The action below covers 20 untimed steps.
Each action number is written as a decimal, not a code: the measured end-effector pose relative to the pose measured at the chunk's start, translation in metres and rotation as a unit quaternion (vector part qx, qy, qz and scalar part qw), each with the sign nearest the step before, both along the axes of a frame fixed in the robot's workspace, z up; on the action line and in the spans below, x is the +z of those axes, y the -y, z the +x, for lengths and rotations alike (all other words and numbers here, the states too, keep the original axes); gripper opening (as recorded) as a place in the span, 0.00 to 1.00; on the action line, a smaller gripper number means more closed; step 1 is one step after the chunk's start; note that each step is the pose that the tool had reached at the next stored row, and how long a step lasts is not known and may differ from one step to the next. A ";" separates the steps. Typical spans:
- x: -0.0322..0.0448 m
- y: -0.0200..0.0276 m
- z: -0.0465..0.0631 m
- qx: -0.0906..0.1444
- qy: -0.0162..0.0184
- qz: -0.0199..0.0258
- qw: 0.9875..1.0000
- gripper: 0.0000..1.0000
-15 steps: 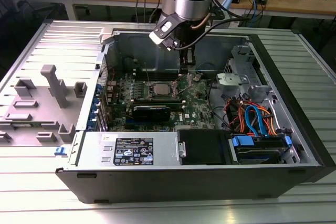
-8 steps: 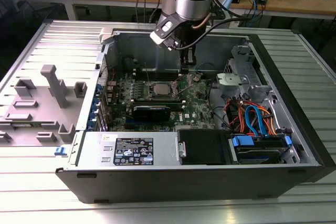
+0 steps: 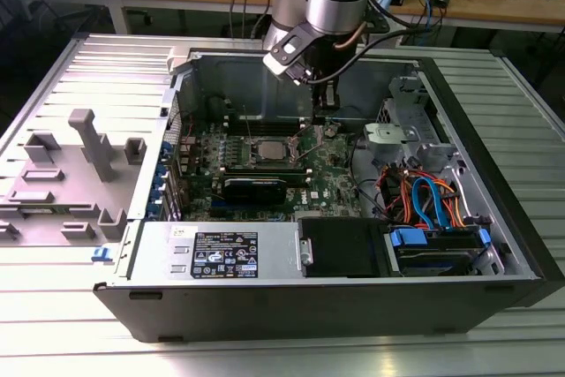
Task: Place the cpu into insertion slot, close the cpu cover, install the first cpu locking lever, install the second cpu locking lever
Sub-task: 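Close the cpu cover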
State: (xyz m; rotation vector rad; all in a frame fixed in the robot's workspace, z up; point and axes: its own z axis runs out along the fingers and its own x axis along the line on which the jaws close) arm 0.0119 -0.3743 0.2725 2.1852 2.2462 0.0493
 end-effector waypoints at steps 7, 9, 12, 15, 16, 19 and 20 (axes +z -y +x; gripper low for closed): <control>0.0000 0.0000 0.003 0.000 0.000 0.000 1.000 0.11; 0.0000 0.0000 0.003 0.000 0.000 0.000 1.000 0.11; 0.0000 0.0000 0.004 0.000 0.000 0.000 1.000 0.11; 0.0000 0.0000 0.004 0.000 0.000 0.000 1.000 0.11; 0.0000 0.0000 0.004 0.000 0.000 0.000 1.000 0.11; 0.0000 0.0000 0.007 0.000 0.000 0.000 1.000 0.11; 0.0000 0.0001 0.008 0.000 0.000 0.000 1.000 0.11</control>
